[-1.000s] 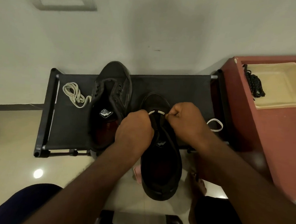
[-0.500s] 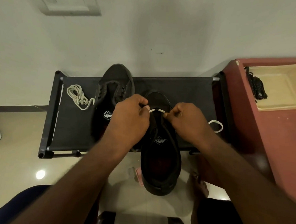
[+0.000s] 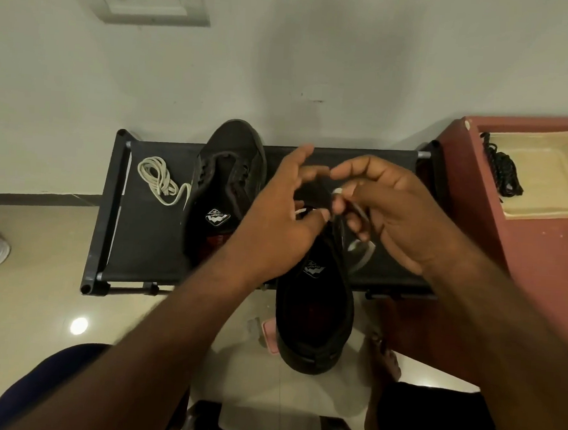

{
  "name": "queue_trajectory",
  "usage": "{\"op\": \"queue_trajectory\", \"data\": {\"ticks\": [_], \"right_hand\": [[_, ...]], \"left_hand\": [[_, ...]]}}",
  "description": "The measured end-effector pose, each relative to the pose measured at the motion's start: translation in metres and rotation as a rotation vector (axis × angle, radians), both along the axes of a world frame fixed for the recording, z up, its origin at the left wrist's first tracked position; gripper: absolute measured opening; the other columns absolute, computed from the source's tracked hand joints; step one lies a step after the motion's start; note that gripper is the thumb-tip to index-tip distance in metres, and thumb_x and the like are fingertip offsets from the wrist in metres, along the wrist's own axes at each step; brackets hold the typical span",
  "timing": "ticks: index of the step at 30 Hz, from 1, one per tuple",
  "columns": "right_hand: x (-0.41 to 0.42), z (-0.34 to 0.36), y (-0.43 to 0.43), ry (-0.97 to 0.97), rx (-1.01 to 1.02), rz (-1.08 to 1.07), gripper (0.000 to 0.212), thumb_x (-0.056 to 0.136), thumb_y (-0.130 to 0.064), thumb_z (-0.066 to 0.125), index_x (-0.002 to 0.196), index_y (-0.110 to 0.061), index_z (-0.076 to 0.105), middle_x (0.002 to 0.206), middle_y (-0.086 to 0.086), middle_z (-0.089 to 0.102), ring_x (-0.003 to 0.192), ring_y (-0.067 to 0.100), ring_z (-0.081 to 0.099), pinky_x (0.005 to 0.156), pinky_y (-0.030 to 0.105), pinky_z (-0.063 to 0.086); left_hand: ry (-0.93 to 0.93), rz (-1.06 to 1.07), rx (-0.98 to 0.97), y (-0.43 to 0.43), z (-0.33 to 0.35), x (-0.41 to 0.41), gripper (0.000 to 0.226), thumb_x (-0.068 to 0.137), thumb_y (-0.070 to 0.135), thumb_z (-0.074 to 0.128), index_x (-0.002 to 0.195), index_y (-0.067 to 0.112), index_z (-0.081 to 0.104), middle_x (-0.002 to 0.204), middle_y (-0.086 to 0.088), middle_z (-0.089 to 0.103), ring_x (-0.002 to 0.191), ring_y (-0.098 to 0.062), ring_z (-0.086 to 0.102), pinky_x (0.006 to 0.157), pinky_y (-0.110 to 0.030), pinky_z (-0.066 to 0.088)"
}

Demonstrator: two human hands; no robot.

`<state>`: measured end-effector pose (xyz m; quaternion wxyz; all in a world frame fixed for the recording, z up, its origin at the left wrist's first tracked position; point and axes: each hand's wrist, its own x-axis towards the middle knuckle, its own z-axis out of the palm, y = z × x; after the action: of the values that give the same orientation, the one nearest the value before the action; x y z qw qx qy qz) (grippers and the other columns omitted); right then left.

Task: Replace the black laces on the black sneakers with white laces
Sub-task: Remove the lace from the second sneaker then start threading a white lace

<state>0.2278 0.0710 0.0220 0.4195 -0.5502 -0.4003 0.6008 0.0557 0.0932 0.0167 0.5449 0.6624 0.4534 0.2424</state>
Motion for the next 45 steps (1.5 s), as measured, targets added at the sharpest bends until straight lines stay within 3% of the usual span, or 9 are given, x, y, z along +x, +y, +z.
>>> {"op": "queue_trajectory", "data": {"ticks": [5, 8, 12, 17, 20, 25, 28, 33, 45], "right_hand": [[0.004, -0.001, -0.002, 0.034, 0.03, 0.064, 0.013, 0.09, -0.011, 0.062, 0.102, -0.016, 0.065, 0.064, 0.002, 0.06, 0.047, 0.013, 0.045, 0.043, 0.023, 0.034], [0.018, -0.001, 0.0, 0.083, 0.018, -0.08, 0.012, 0.087, -0.013, 0.065, 0.097, -0.018, 0.067, 0.067, -0.001, 0.059, 0.048, 0.011, 0.043, 0.044, 0.023, 0.032], [0.03, -0.001, 0.001, 0.056, 0.032, -0.24, 0.02, 0.098, -0.004, 0.052, 0.097, -0.017, 0.067, 0.076, -0.003, 0.067, 0.057, 0.009, 0.051, 0.051, 0.024, 0.038], [0.035, -0.016, -0.001, -0.76, 0.041, 0.057, 0.01, 0.097, -0.02, 0.063, 0.091, -0.025, 0.068, 0.076, -0.004, 0.069, 0.061, 0.004, 0.06, 0.06, 0.019, 0.047], [0.042, -0.027, -0.004, -0.899, -0.101, 0.133, 0.018, 0.1, -0.027, 0.058, 0.085, -0.026, 0.067, 0.078, -0.004, 0.067, 0.069, 0.007, 0.061, 0.062, 0.025, 0.043], [0.046, -0.027, 0.0, -0.837, -0.053, -0.126, 0.022, 0.104, -0.02, 0.049, 0.097, -0.019, 0.069, 0.091, -0.003, 0.071, 0.079, 0.009, 0.064, 0.065, 0.015, 0.046], [0.025, -0.019, 0.003, -0.498, 0.037, -0.209, 0.021, 0.104, -0.023, 0.05, 0.096, -0.019, 0.069, 0.069, -0.002, 0.066, 0.061, 0.017, 0.063, 0.068, 0.025, 0.055], [-0.006, -0.009, -0.001, -0.242, 0.126, -0.032, 0.015, 0.1, -0.021, 0.056, 0.092, -0.015, 0.068, 0.05, -0.006, 0.053, 0.039, 0.006, 0.044, 0.037, 0.02, 0.037], [-0.012, -0.022, 0.001, -0.062, 0.117, -0.108, 0.004, 0.096, -0.012, 0.062, 0.099, -0.013, 0.065, 0.071, 0.005, 0.069, 0.055, 0.015, 0.057, 0.046, 0.023, 0.045]], "left_hand": [[0.04, -0.013, 0.009, 0.002, -0.003, 0.002, 0.074, 0.088, 0.009, 0.07, 0.15, 0.017, 0.029, 0.095, 0.002, 0.07, 0.093, -0.004, 0.066, 0.092, -0.022, 0.048], [0.058, 0.255, 0.111, 0.008, 0.001, 0.0, 0.046, 0.089, 0.005, 0.066, 0.131, 0.015, 0.05, 0.083, 0.002, 0.067, 0.069, -0.003, 0.063, 0.067, -0.014, 0.049], [-0.075, 0.591, 0.147, 0.014, 0.005, -0.005, 0.034, 0.089, 0.002, 0.062, 0.115, 0.023, 0.052, 0.087, -0.002, 0.066, 0.075, -0.014, 0.065, 0.067, -0.022, 0.055], [-0.006, 0.596, 0.207, 0.012, 0.001, -0.007, 0.023, 0.092, 0.004, 0.055, 0.103, 0.023, 0.062, 0.085, 0.001, 0.063, 0.068, -0.009, 0.061, 0.063, -0.024, 0.055], [-0.008, 0.652, 0.152, 0.017, -0.005, -0.009, 0.024, 0.094, 0.007, 0.054, 0.091, 0.028, 0.064, 0.083, -0.002, 0.066, 0.065, -0.015, 0.062, 0.062, -0.035, 0.056], [-0.06, 0.724, 0.129, 0.018, -0.003, -0.009, 0.02, 0.095, 0.011, 0.057, 0.092, 0.031, 0.058, 0.075, 0.003, 0.057, 0.064, -0.006, 0.053, 0.061, -0.023, 0.047], [-0.032, 0.643, 0.146, 0.012, 0.004, -0.006, 0.007, 0.096, 0.015, 0.058, 0.096, 0.022, 0.059, 0.072, 0.0, 0.061, 0.059, -0.008, 0.056, 0.054, -0.021, 0.047], [0.129, 0.206, -0.261, -0.007, 0.006, 0.008, 0.044, 0.099, 0.046, 0.049, 0.094, 0.009, 0.072, 0.083, -0.004, 0.072, 0.062, -0.011, 0.065, 0.053, -0.022, 0.051], [0.001, 0.159, -0.296, -0.009, 0.002, 0.007, 0.01, 0.094, 0.013, 0.064, 0.09, 0.009, 0.072, 0.078, -0.007, 0.072, 0.06, -0.01, 0.063, 0.053, -0.018, 0.052]]}}
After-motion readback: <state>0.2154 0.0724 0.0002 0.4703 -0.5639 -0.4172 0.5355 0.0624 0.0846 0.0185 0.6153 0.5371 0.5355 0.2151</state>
